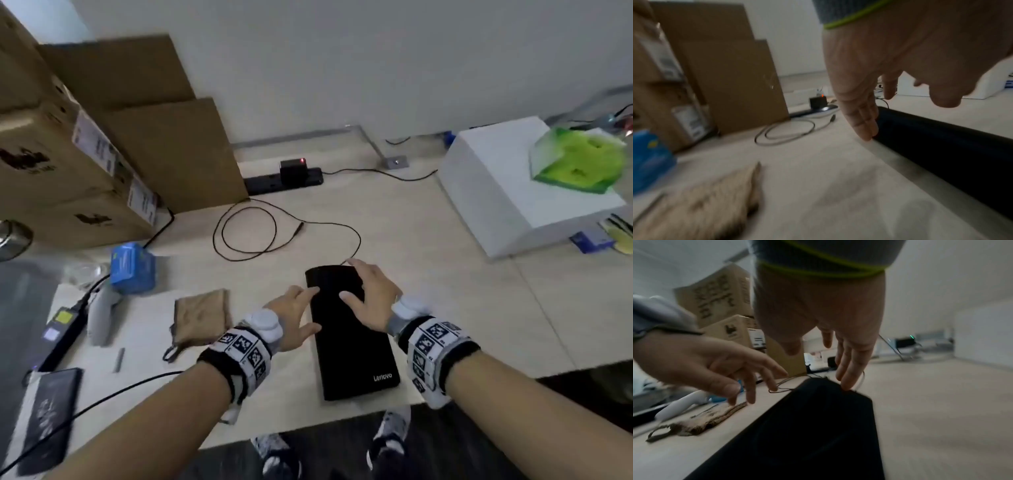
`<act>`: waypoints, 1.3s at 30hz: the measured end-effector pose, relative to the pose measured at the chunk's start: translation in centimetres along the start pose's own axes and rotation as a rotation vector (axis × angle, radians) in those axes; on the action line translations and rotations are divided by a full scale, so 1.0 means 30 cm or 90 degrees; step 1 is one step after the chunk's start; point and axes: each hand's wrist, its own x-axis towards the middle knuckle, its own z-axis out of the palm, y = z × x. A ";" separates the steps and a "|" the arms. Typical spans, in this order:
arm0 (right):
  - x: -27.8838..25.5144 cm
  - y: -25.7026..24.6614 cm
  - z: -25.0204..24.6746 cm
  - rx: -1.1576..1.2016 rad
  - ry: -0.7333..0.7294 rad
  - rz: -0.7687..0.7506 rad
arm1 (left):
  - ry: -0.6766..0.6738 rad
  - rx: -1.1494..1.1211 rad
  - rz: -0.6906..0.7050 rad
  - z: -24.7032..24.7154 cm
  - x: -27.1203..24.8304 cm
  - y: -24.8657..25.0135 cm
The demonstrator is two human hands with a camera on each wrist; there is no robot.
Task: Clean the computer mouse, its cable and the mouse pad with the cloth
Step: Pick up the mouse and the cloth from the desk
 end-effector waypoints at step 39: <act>-0.067 -0.203 0.348 0.181 -0.124 0.082 | 0.192 -0.095 -0.395 0.110 -0.195 -0.516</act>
